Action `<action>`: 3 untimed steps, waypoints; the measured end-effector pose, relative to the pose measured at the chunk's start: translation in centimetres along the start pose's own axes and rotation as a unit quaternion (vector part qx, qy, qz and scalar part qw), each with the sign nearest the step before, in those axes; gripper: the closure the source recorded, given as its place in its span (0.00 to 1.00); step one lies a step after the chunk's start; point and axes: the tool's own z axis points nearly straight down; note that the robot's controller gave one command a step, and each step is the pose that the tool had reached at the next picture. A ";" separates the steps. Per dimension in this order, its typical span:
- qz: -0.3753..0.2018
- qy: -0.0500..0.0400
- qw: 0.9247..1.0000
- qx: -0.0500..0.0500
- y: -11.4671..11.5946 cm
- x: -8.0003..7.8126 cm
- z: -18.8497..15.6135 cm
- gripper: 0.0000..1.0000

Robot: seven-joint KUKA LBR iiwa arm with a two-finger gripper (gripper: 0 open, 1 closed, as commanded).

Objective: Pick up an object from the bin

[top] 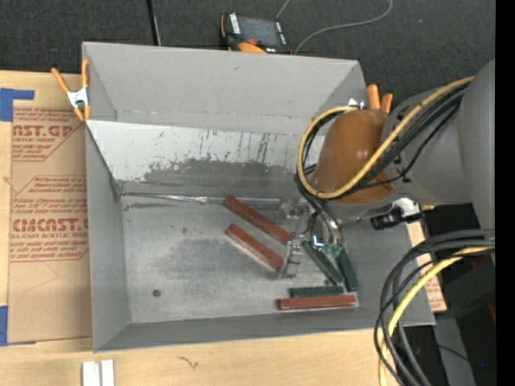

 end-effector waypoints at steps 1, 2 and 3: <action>-0.087 -0.002 0.996 0.000 -0.3 1.5 0.2 0.00; 0.001 -0.004 1.000 -0.002 -0.2 1.5 1.4 0.00; 0.082 -0.004 0.997 -0.001 -2.2 -1.7 0.4 0.00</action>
Offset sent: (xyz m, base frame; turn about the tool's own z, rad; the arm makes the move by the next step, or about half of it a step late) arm -0.0154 -0.0017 -0.0015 -0.1739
